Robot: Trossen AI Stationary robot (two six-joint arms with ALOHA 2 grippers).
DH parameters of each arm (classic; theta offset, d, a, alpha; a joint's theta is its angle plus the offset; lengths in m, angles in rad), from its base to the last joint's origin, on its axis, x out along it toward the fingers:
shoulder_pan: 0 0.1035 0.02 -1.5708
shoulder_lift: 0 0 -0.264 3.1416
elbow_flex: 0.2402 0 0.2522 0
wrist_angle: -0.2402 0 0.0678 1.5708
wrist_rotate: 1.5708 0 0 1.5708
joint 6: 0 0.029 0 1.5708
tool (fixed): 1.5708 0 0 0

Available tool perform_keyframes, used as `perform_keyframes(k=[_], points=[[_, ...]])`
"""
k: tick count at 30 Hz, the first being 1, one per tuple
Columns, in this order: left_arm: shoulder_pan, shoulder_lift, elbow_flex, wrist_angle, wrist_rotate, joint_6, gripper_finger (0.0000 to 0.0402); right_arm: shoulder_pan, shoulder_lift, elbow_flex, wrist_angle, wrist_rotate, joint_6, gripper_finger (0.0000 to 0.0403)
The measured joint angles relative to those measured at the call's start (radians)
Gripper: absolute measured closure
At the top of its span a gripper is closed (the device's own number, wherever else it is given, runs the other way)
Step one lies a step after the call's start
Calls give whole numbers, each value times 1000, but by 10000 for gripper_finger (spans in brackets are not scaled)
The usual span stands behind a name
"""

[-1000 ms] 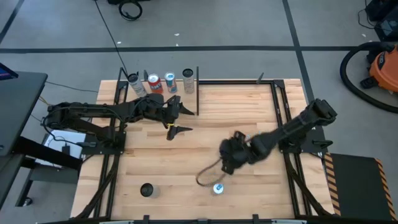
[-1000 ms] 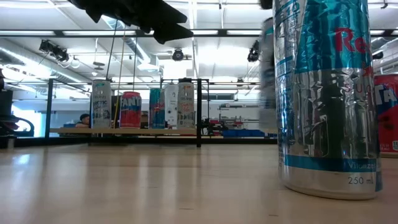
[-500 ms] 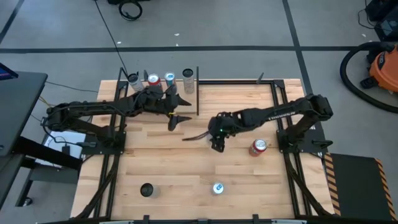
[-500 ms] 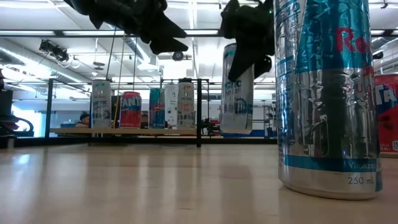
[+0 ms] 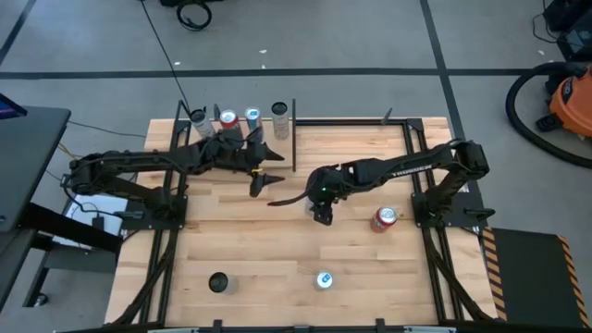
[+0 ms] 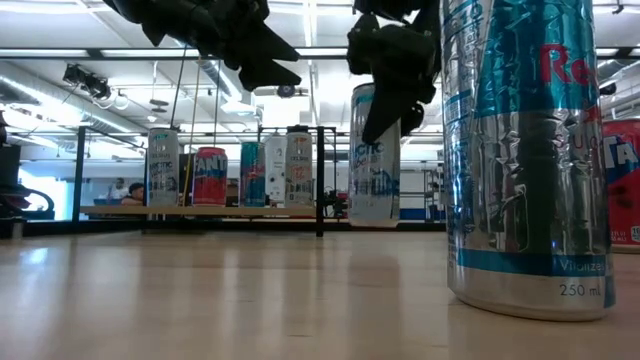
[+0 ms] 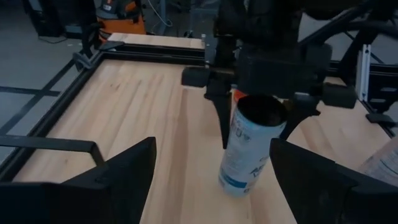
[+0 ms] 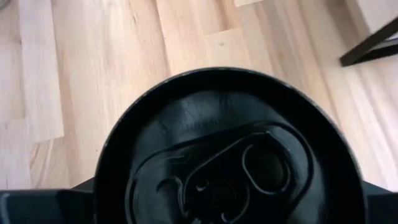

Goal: Place canned beverage on shelf
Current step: Put the white blue soda can aligned with the other white blue soda can on the shelf

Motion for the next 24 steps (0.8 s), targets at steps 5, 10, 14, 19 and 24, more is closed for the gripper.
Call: perform_keyframes(k=[5,10,14,19,24], points=[[-29,0,0,-2,0,7,86,0,29,-1,-17,-5,-23,128],[-37,0,0,2,2,37,86,1,64,3,0,-15,-34,123],[-34,0,0,0,0,40,86,10,66,2,20,-18,-40,122],[-33,0,0,-1,0,42,86,15,66,1,23,-26,-47,117],[-33,0,0,-1,0,42,86,14,66,0,25,-49,-75,100]])
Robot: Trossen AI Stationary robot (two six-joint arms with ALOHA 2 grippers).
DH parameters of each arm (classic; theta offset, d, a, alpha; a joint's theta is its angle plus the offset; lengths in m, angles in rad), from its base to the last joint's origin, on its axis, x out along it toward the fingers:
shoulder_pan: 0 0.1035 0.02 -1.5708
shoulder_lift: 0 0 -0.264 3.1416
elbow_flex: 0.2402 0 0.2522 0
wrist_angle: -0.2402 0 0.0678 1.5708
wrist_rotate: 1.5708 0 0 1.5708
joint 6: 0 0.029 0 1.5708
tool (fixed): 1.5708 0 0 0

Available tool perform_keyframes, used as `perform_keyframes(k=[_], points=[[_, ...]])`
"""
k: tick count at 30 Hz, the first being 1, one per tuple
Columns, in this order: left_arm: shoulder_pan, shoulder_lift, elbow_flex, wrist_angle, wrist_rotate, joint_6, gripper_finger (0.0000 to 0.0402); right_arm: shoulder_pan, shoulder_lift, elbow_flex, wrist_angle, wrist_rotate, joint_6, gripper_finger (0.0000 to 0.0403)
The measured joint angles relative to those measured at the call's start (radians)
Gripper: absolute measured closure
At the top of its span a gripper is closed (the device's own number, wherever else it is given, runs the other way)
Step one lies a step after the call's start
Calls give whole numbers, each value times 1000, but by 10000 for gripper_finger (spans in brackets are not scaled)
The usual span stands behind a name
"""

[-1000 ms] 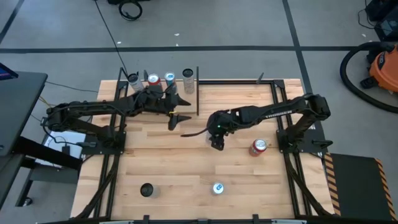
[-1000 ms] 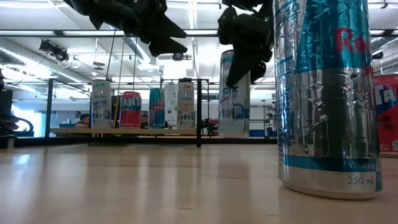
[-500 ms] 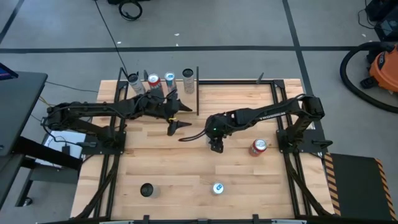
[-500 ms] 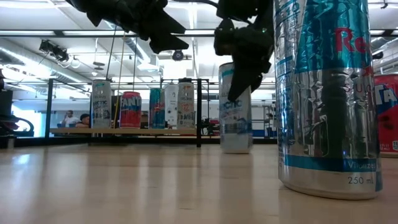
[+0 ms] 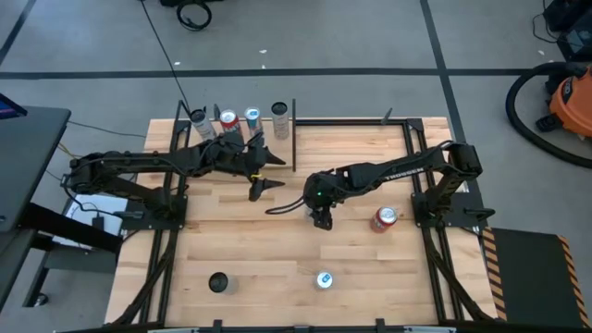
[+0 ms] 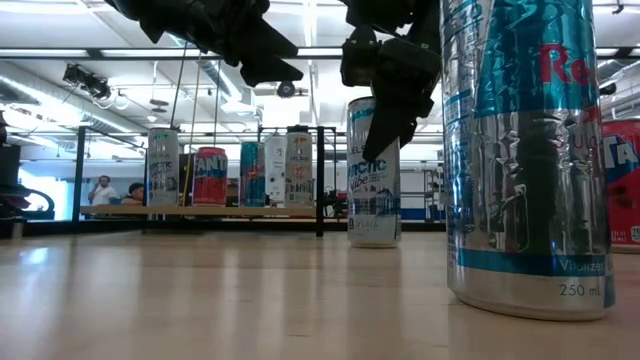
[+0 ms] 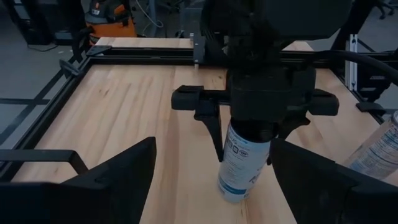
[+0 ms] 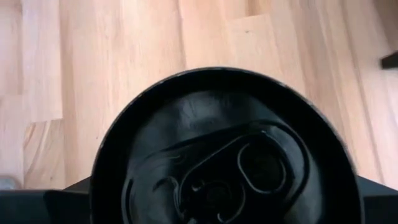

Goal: Place canned beverage on shelf
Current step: Put the white blue soda can aligned with the other white blue soda can on the shelf

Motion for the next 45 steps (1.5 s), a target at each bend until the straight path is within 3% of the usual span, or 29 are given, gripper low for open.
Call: perform_keyframes(k=[14,23,30,33,38,45], points=[[0,0,0,1,0,1,86,-1,2,-2,31,-3,-1,71],[0,0,0,1,0,-1,86,-2,2,-2,33,0,-2,17],[-3,0,0,1,0,-14,86,-12,2,36,-3,-215,50,11],[-8,0,0,1,3,-39,86,-21,2,77,-16,-251,81,13],[-39,0,0,-6,93,-35,86,-32,2,175,-132,-217,64,13],[-139,0,0,-8,130,-34,86,-29,2,369,-397,-32,20,13]])
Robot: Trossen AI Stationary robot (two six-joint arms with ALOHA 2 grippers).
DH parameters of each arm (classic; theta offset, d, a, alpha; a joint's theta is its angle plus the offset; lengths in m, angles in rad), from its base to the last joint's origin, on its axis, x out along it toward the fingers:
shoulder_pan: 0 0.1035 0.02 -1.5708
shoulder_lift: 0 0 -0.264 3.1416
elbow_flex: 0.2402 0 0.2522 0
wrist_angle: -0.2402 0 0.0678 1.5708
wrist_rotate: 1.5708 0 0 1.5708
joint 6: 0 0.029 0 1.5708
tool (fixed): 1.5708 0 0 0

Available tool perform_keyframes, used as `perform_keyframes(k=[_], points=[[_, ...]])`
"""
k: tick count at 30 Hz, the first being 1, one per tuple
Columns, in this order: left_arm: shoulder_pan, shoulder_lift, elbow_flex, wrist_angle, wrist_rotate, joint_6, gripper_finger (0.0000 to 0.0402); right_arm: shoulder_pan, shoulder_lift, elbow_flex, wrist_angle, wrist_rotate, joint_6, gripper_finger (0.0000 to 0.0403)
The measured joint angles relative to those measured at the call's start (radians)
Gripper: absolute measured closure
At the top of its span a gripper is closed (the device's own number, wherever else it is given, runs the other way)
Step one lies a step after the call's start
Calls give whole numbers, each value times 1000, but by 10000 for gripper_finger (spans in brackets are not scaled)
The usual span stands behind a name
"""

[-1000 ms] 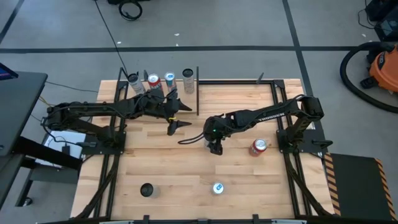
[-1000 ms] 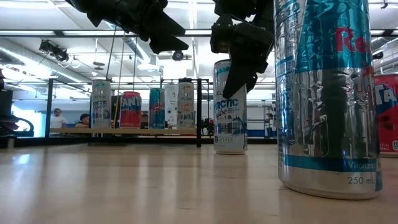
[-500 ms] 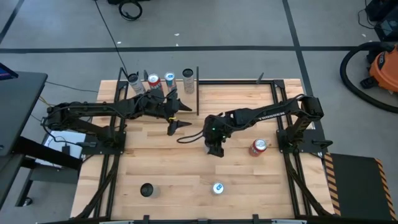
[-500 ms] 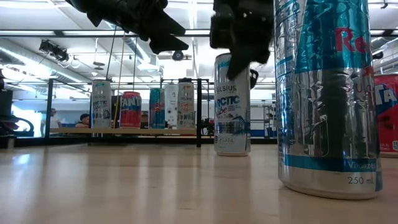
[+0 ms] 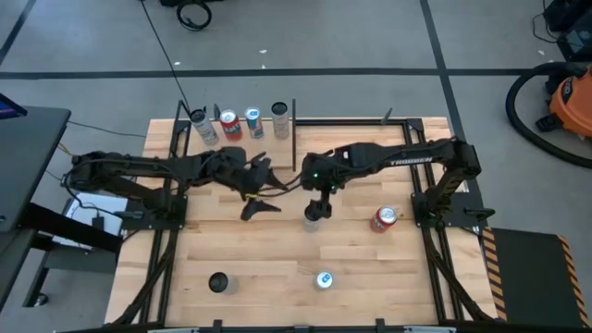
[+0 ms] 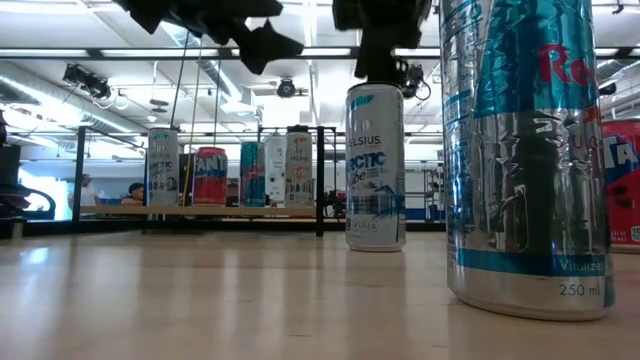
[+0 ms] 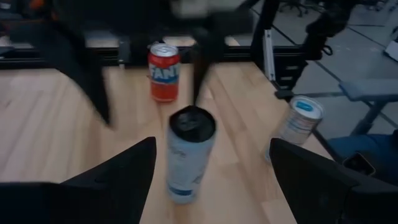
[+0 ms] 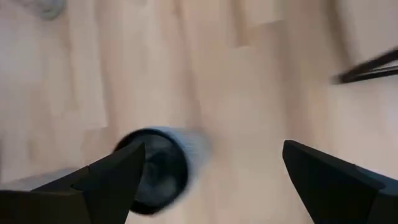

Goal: Place canned beverage on shelf
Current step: Put the white blue soda can aligned with the other white blue soda can on the shelf

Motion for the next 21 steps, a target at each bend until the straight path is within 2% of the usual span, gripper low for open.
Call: perform_keyframes(k=[5,10,17,21], points=[[-63,19,0,39,-133,-5,86,17,0,158,-193,122,-23,13],[-82,81,1,111,-155,-7,86,16,-11,275,-300,205,-19,13],[-86,101,3,203,-163,-33,86,17,-79,298,-365,247,-18,13],[-87,111,70,165,-165,-30,86,17,-103,298,-373,266,6,14]])
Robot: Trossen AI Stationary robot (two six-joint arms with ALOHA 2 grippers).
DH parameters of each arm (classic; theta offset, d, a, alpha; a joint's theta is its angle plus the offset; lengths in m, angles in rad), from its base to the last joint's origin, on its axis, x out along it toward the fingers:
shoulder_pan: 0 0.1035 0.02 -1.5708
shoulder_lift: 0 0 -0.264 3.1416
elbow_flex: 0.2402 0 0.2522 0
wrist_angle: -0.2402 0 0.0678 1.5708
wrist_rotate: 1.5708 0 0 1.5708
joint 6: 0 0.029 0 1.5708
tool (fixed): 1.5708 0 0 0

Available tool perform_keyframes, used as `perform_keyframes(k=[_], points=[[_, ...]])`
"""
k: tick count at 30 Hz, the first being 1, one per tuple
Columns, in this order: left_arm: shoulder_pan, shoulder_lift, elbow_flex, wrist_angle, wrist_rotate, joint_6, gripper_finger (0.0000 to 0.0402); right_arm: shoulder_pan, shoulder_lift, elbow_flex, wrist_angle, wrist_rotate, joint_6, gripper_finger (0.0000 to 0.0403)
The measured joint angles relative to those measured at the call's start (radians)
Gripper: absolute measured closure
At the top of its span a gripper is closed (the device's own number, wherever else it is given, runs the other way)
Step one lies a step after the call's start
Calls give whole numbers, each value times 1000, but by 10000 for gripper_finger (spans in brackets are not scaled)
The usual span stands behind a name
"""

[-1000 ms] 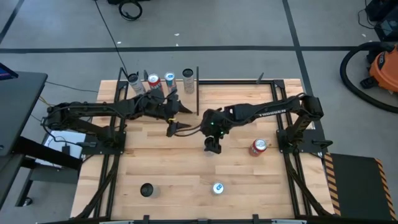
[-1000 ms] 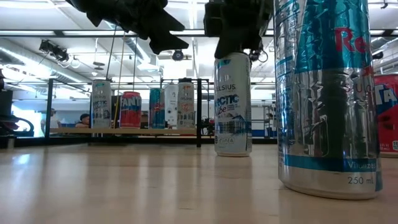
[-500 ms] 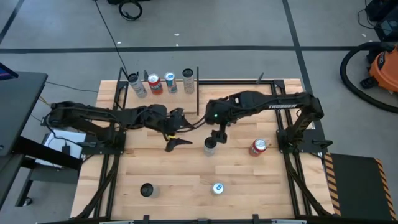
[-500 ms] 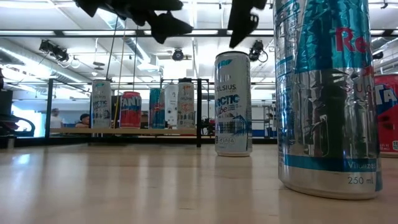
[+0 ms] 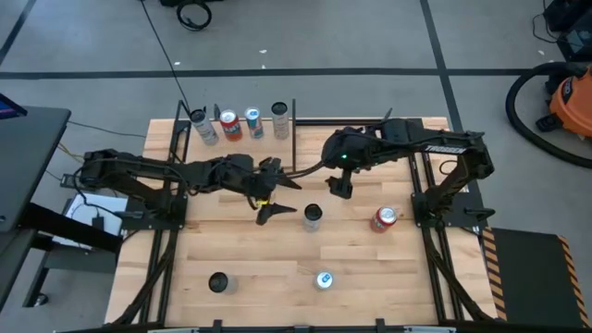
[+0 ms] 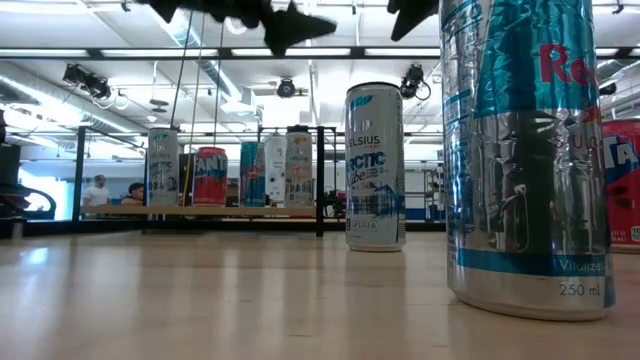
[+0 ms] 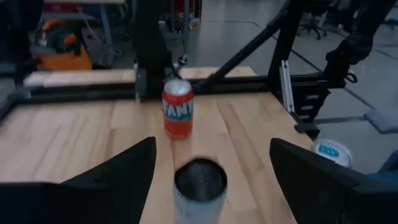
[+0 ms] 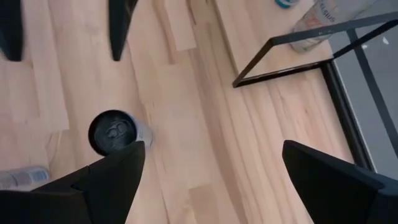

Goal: Place canned beverage on shelf
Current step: Put the white blue soda can aligned with the other white blue soda can on the shelf

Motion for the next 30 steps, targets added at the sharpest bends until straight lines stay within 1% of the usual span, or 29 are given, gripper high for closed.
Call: perform_keyframes(k=[1,4,5,8,12,18,22,30], points=[[-3,5,25,-36,-11,10,86,0,-3,0,0,5,1,14],[-18,50,121,-189,-105,44,86,0,-7,0,-6,7,1,13],[-23,73,150,-226,-119,49,86,0,-8,0,-10,7,1,12],[-36,146,229,-301,-124,39,86,0,-10,0,-15,7,0,12],[-46,223,298,-333,-124,31,86,0,-10,0,-51,7,0,12],[-45,273,330,-328,-124,29,86,0,-10,0,-85,7,9,11],[-53,288,331,-320,-124,0,86,0,-10,0,-85,7,1,11],[-56,350,331,-331,-124,-4,86,0,-10,0,-85,8,-1,11]])
